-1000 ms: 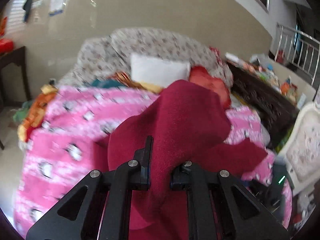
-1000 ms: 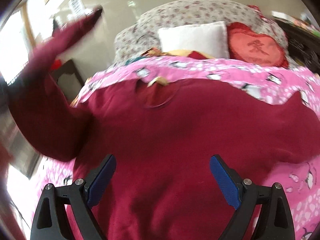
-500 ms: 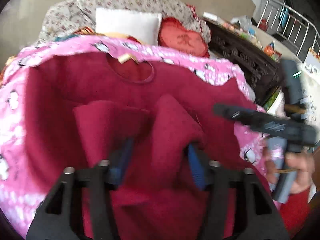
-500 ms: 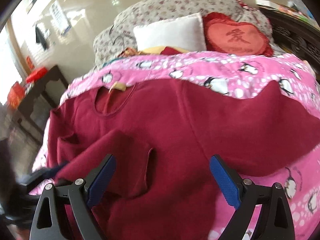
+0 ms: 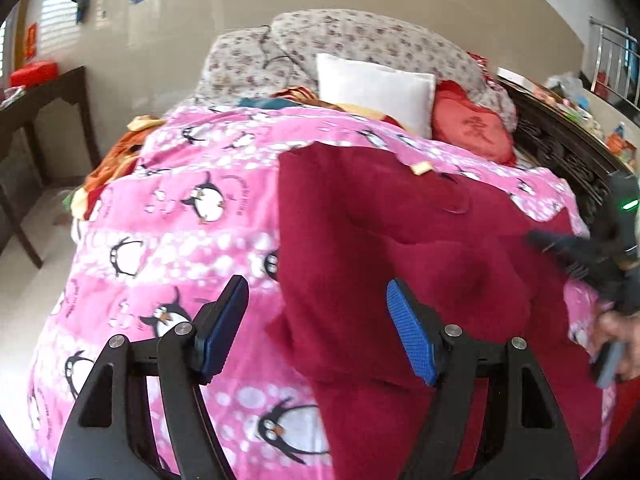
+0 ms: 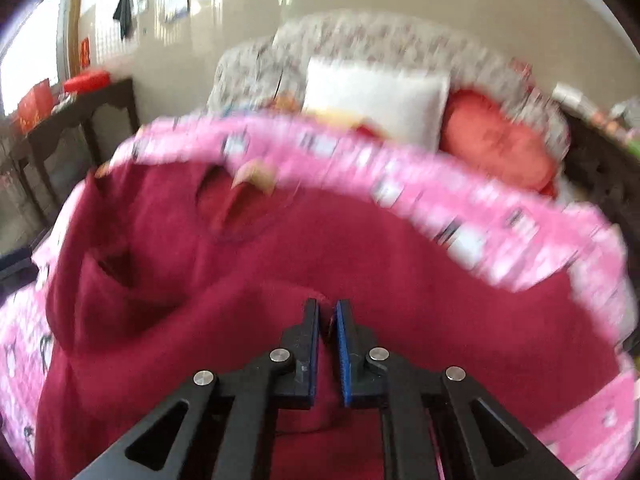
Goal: Fold small clothes
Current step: 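Grasp the sleeve with the left tool and fold it across the body, then grasp the other side with the right tool and fold it toward the center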
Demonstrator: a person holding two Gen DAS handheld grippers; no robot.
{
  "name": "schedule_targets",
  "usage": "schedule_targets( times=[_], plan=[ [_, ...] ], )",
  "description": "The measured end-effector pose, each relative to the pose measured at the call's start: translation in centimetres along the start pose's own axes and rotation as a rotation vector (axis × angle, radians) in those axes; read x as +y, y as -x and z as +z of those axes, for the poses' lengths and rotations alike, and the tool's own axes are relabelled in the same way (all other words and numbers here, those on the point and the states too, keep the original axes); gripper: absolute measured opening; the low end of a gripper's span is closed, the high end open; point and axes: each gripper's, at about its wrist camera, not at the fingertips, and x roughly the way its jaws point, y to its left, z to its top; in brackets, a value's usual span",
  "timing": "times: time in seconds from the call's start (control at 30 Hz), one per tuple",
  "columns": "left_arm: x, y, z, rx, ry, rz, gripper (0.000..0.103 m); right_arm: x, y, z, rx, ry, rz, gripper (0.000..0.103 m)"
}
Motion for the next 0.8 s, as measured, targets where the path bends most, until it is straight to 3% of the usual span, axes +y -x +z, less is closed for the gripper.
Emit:
schedule_targets(
  times=[0.1,0.2,0.27,0.37,0.43,0.5,0.6,0.67,0.77,0.8],
  plan=[
    [0.3,-0.6,-0.3,0.007,-0.001,0.018,0.072,-2.6,2.6,1.9,-0.084,-0.027,-0.062,0.007],
    [0.0,-1.5,-0.8,0.023,0.0,0.024,0.072,-5.5,2.9,2.9,-0.105,-0.055,-0.162,0.007],
    [-0.1,-2.0,-1.3,0.044,0.004,0.025,0.072,-6.7,1.3,2.6,-0.055,-0.052,-0.221,0.007],
    [-0.1,-1.9,-2.2,0.058,-0.009,0.034,0.072,-7.9,-2.9,0.7,0.094,-0.018,-0.328,0.007],
    [-0.1,-1.7,-2.9,0.066,-0.015,0.043,0.072,-8.5,-4.7,-0.4,0.175,-0.033,-0.289,0.008],
    [-0.1,-1.8,-3.3,0.076,-0.02,0.035,0.072,-8.4,-3.6,-0.2,0.131,-0.055,-0.291,0.014],
    [-0.7,-2.6,-3.7,0.097,-0.034,0.048,0.072,-7.4,0.2,1.9,-0.028,-0.146,-0.208,0.057],
    [-0.9,-3.1,-3.9,0.109,-0.034,0.039,0.072,-4.7,1.7,3.3,-0.095,-0.142,-0.079,0.059],
    [-1.3,-4.7,-4.2,0.139,-0.03,0.08,0.072,2.0,0.2,5.4,-0.02,0.012,0.178,0.059],
    [-1.3,-5.1,-4.1,0.142,-0.024,0.096,0.072,3.9,-0.5,5.7,-0.004,0.052,0.217,0.058]
  ],
)
